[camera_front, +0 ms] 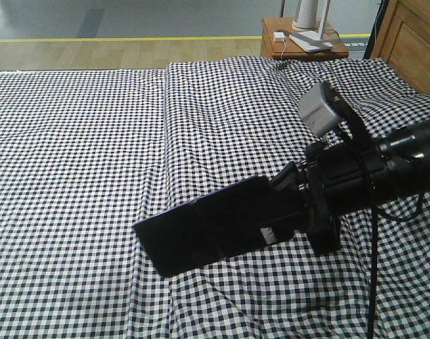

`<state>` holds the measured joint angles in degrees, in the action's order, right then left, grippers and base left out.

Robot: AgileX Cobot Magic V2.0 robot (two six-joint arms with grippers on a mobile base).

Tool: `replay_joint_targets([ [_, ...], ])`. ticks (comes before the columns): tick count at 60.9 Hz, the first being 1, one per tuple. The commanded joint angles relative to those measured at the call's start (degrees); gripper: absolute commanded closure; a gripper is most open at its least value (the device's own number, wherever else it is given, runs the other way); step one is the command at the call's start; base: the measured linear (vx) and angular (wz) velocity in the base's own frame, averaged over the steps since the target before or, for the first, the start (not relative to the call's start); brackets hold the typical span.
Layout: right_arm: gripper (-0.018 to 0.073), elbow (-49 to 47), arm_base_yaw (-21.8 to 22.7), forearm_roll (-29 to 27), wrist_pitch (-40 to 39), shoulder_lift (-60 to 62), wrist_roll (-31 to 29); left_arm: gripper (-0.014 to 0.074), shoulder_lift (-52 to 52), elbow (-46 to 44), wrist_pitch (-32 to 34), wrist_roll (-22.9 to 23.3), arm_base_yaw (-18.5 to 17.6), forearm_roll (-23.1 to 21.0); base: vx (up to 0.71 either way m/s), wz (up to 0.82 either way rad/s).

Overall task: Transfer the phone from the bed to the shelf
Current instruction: 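Lift the phone off the bed with the right gripper, then drive the base to the wooden shelf holding the phone aloft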

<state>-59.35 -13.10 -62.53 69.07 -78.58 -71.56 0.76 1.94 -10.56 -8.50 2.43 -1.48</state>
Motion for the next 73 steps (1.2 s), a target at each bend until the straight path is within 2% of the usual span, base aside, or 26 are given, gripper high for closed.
replay_joint_targets([
  [1, 0.0561, -1.4, -2.7, -4.3, 4.7, 3.5, 0.8, 0.0595, 0.8, -1.2, 4.1, 0.3, -0.2, -0.5, 0.0, 0.0],
  [9, 0.0561, -1.4, -4.7, -4.3, 4.7, 5.6, 0.9, 0.0595, 0.8, -1.2, 4.1, 0.3, -0.2, -0.5, 0.0, 0.0],
  [73, 0.0561, -1.4, -4.7, -4.4, 4.6, 7.6, 1.0, 0.0595, 0.8, -1.2, 4.1, 0.3, -0.2, -0.5, 0.0, 0.0],
])
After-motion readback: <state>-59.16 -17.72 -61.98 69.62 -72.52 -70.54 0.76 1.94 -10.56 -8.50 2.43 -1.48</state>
